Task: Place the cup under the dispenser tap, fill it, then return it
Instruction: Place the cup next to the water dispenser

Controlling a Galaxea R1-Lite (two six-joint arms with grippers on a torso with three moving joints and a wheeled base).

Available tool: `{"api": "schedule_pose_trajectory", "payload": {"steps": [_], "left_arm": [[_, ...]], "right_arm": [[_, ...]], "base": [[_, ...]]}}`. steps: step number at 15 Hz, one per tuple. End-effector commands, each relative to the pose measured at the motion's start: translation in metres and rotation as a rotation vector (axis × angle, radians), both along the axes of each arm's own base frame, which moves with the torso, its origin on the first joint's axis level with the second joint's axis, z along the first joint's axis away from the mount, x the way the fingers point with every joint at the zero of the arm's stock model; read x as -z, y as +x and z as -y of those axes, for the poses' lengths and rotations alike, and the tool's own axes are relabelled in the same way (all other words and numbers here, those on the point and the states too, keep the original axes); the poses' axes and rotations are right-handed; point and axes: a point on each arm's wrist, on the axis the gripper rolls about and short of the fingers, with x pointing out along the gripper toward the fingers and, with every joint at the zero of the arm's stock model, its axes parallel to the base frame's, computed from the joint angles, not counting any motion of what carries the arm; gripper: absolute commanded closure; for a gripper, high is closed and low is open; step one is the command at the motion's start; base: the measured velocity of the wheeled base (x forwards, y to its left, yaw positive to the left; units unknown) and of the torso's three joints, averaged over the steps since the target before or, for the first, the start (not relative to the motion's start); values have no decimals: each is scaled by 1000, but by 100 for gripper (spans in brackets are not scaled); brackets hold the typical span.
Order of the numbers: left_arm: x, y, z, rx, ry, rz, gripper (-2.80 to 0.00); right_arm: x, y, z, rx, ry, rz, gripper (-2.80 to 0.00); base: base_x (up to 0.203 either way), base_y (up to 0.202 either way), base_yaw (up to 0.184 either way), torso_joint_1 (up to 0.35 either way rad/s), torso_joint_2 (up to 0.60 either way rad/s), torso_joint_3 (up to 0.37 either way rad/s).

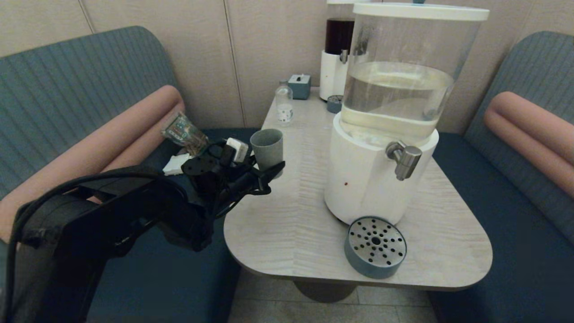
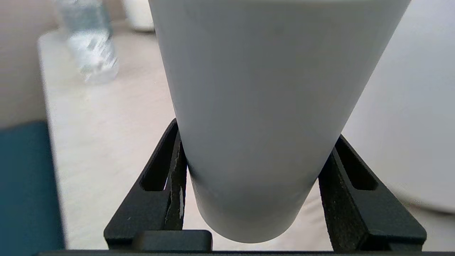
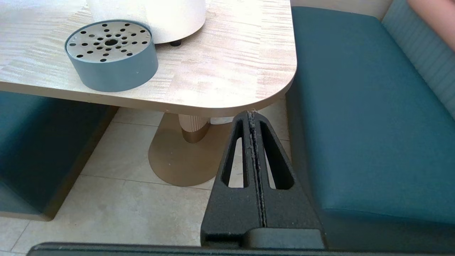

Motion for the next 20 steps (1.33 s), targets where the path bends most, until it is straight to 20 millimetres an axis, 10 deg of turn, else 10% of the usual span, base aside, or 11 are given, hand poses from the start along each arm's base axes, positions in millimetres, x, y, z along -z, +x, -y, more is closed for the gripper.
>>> {"api": "schedule_pose_trajectory", "payload": {"steps": [1, 14, 15, 20], "left_arm": [[38, 14, -3, -13, 16, -51, 0], [71, 30, -3, -23, 20, -71, 0], [71, 30, -3, -24, 20, -69, -280], [61, 29, -3, -23, 9, -42, -280]], "right_arm": [[0, 0, 0, 0, -1, -1, 0], [0, 0, 0, 0, -1, -1, 0], [0, 0, 0, 0, -1, -1, 0], [0, 0, 0, 0, -1, -1, 0]], "base": [[0, 0, 0, 0, 0, 0], [0, 0, 0, 0, 0, 0], [0, 0, 0, 0, 0, 0], [0, 0, 0, 0, 0, 0]]}}
